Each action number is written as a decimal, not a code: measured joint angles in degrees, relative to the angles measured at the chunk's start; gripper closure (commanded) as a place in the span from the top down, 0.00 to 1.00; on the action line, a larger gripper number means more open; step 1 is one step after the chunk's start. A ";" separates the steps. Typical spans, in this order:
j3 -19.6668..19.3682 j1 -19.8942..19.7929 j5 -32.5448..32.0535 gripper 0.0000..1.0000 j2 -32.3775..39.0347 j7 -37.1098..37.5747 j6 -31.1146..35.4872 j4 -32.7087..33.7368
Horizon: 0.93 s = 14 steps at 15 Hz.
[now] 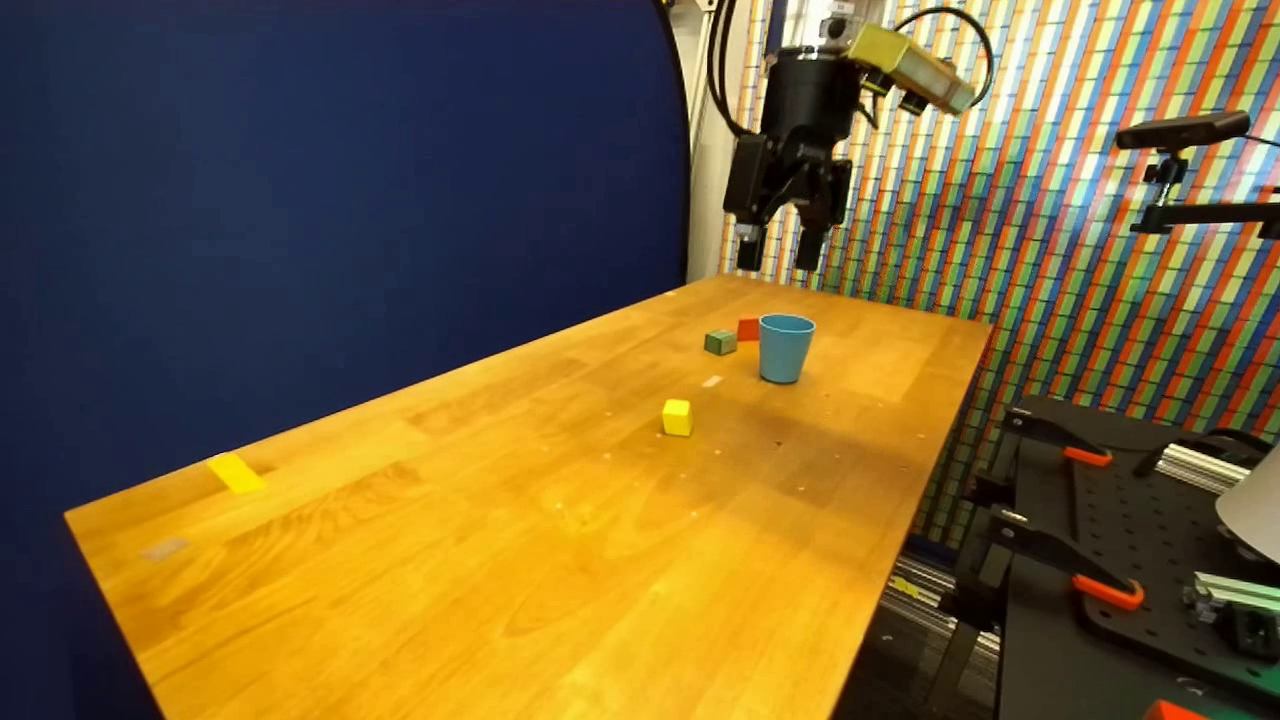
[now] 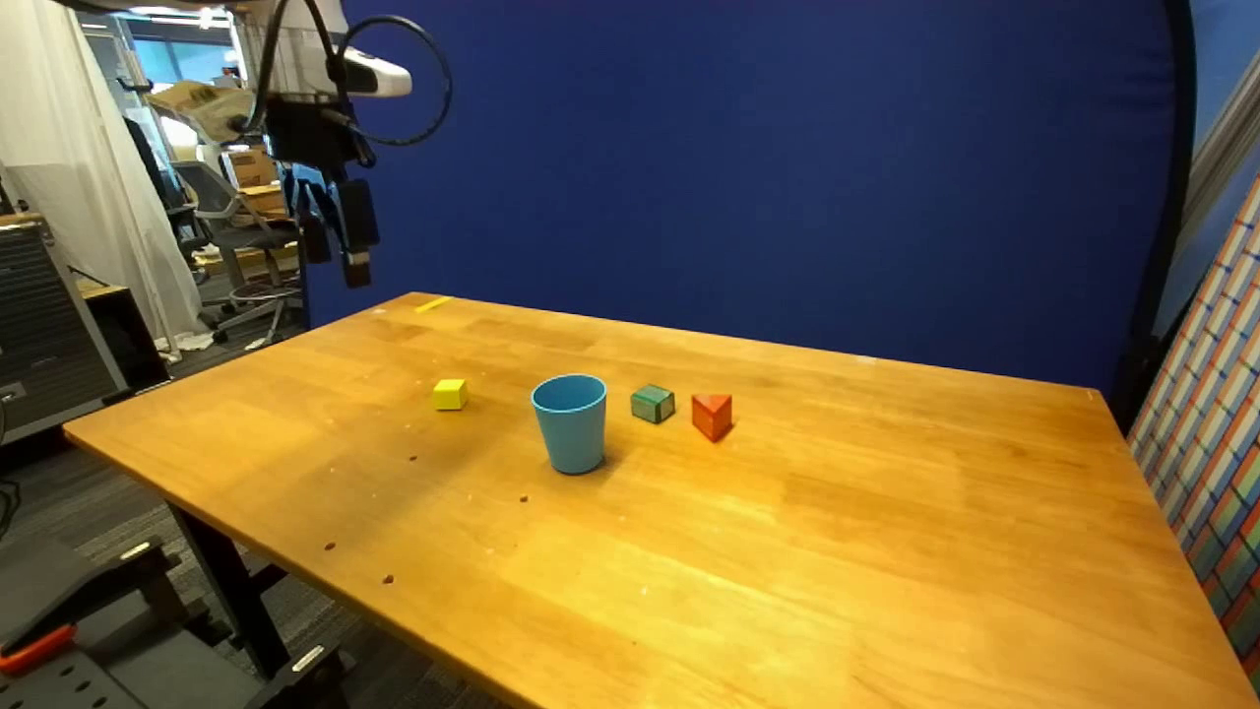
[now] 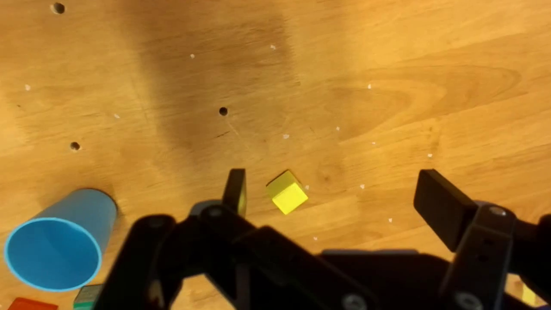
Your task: Place the yellow cube on the table inside the blue cup on the right
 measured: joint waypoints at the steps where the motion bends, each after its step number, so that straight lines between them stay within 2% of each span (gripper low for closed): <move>1: 0.22 0.25 -0.22 1.00 2.65 0.00 0.90 1.17; 6: 0.27 0.86 -1.25 1.00 13.68 -0.42 3.15 7.84; 14: -1.43 0.86 -3.49 1.00 24.68 -1.92 5.65 14.34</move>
